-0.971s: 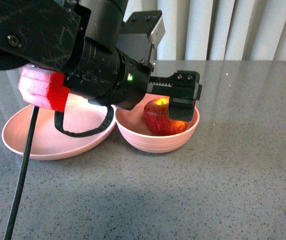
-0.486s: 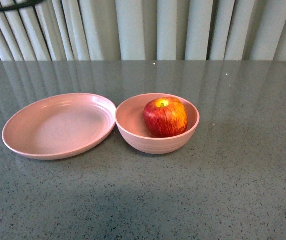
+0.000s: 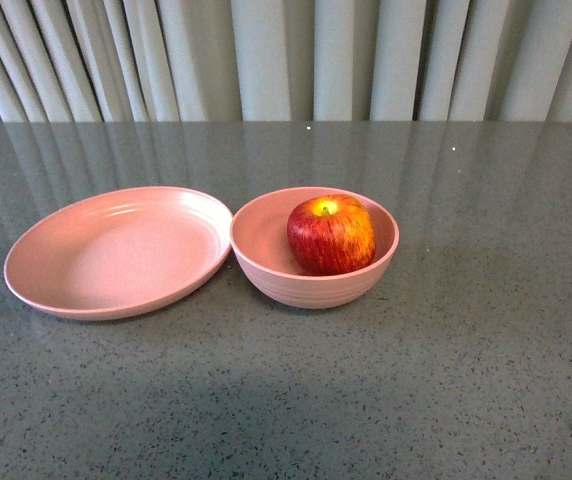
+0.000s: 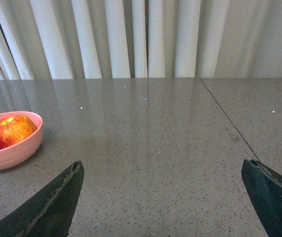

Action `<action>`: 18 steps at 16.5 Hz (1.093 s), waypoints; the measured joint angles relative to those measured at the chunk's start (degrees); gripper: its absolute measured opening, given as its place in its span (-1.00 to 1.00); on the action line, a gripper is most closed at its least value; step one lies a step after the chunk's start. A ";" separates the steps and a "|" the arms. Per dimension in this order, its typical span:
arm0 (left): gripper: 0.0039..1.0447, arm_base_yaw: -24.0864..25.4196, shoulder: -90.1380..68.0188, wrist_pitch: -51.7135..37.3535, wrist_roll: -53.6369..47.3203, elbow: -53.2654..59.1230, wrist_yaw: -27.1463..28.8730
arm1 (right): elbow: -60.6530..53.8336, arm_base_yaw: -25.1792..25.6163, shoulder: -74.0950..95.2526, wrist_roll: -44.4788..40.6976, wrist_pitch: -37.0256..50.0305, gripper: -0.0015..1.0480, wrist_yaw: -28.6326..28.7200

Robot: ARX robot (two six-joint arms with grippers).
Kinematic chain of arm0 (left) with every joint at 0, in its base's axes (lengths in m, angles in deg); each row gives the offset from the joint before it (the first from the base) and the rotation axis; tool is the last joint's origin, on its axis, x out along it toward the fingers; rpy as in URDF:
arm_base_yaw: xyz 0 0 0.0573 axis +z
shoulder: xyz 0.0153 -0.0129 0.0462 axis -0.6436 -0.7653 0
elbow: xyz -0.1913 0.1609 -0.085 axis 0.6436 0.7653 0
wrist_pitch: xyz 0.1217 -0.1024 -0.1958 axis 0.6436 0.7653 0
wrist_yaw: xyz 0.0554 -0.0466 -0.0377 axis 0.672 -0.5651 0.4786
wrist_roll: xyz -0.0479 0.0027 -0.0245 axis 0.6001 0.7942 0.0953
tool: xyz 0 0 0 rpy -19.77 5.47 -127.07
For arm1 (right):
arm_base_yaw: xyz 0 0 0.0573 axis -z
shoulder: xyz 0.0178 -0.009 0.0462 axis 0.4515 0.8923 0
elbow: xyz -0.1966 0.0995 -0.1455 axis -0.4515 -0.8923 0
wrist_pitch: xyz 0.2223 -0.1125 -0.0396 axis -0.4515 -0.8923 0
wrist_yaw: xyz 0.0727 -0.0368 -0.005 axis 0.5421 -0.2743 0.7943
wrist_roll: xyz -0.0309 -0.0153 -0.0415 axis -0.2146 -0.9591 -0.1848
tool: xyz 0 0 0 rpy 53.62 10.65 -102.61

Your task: Move apple from plate to bowl

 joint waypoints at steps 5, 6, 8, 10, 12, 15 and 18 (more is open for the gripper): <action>-0.98 6.69 10.45 -0.98 -0.04 11.17 -6.40 | 0.00 0.00 0.00 0.00 0.00 0.87 0.00; -0.98 7.45 12.37 -0.57 -0.04 12.44 -7.54 | 0.00 0.00 0.00 0.00 0.02 0.87 0.00; -0.98 9.38 16.35 0.70 -0.04 14.95 -9.05 | 0.00 0.00 0.00 0.00 0.00 0.87 0.00; -0.98 10.69 19.54 2.32 -0.04 16.94 -10.27 | 0.00 0.00 0.00 0.00 0.00 0.87 0.00; -0.98 16.33 23.87 4.63 -0.13 18.64 -14.99 | 0.00 0.00 0.00 0.00 0.02 0.87 -0.02; -0.98 15.80 28.96 8.24 -0.17 20.28 -15.96 | 0.00 0.00 0.00 -0.02 0.02 0.87 0.00; -0.98 15.85 32.59 8.37 -0.17 21.88 -15.93 | 0.00 0.00 0.00 0.00 0.02 0.87 0.00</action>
